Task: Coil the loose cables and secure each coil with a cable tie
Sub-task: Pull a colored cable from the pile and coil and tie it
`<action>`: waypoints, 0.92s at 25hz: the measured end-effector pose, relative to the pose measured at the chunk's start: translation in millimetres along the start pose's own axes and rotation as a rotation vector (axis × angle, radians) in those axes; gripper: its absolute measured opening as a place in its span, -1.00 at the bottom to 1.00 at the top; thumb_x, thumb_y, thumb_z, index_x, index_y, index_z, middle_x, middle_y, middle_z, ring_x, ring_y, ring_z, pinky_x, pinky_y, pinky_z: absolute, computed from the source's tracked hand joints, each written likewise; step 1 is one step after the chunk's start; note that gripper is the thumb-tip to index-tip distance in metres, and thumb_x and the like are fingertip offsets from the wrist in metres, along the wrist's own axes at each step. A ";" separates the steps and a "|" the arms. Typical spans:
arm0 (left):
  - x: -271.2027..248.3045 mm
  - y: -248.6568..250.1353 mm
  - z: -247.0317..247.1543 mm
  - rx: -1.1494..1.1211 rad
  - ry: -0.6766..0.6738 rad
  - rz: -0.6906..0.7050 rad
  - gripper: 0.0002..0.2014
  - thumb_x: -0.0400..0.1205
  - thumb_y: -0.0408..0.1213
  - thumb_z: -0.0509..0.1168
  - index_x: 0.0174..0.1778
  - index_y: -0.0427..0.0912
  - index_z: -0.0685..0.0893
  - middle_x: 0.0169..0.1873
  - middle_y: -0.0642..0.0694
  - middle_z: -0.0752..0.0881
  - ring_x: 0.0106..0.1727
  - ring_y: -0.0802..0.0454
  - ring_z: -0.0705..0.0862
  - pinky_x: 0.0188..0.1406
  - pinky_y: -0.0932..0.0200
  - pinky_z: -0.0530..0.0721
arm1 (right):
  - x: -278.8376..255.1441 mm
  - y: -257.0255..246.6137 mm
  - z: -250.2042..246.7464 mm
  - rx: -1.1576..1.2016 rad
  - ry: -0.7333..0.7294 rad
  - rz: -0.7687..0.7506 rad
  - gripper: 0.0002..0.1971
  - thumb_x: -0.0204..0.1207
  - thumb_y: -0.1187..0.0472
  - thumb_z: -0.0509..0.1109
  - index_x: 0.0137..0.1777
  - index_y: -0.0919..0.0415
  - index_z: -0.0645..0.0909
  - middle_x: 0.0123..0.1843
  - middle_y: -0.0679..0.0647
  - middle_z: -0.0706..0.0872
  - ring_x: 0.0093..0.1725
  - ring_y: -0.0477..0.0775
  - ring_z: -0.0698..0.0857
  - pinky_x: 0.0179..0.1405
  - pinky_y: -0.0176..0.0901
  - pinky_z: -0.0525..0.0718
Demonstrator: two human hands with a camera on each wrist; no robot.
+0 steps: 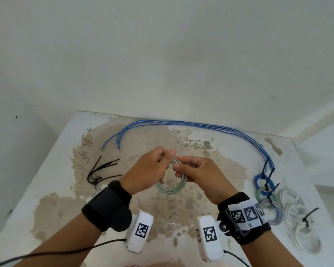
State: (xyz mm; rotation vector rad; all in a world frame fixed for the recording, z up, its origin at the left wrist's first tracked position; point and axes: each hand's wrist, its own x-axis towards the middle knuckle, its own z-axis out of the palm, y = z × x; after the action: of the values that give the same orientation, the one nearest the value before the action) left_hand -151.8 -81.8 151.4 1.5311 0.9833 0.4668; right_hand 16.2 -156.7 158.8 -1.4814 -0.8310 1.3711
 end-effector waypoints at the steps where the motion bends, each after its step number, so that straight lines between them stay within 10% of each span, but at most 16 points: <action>1: 1.8 0.8 9.2 0.072 0.031 0.019 -0.66 0.76 0.07 0.18 -0.07 -0.15 0.57 -0.51 0.09 0.57 -0.48 0.03 0.64 -0.29 -0.11 0.75 | -1.7 -0.9 -4.2 -0.007 -0.005 -0.008 -0.76 0.50 0.30 0.60 0.16 0.16 0.85 -0.10 0.21 0.89 -0.16 0.00 0.81 -0.07 -0.24 0.76; 12: -9.4 -3.9 70.0 -0.185 0.235 -0.098 -0.73 0.83 -0.18 0.12 -0.15 -0.24 0.42 -0.45 0.02 0.39 -0.51 0.13 0.36 -0.52 0.09 0.62 | -1.5 26.9 -42.7 -0.005 -0.151 -0.016 -0.68 0.59 0.21 0.53 0.34 0.13 0.76 0.03 0.12 0.90 -0.01 0.09 0.88 0.05 -0.09 0.81; 23: -33.4 -89.5 -16.0 -0.359 0.413 -0.282 -0.77 0.82 -0.15 0.15 -0.13 -0.14 0.40 -0.49 0.03 0.41 -0.55 0.14 0.34 -0.56 0.15 0.47 | 48.4 61.3 75.3 -0.110 -0.240 0.125 -0.75 0.63 0.19 0.51 0.29 0.11 0.78 -0.01 0.08 0.90 -0.13 -0.02 0.86 -0.09 -0.14 0.76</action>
State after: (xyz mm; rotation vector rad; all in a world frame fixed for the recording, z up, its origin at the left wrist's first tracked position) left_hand -211.3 -103.4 78.1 0.9734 1.3297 0.7297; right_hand -57.1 -119.9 87.8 -1.4916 -0.9907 1.6429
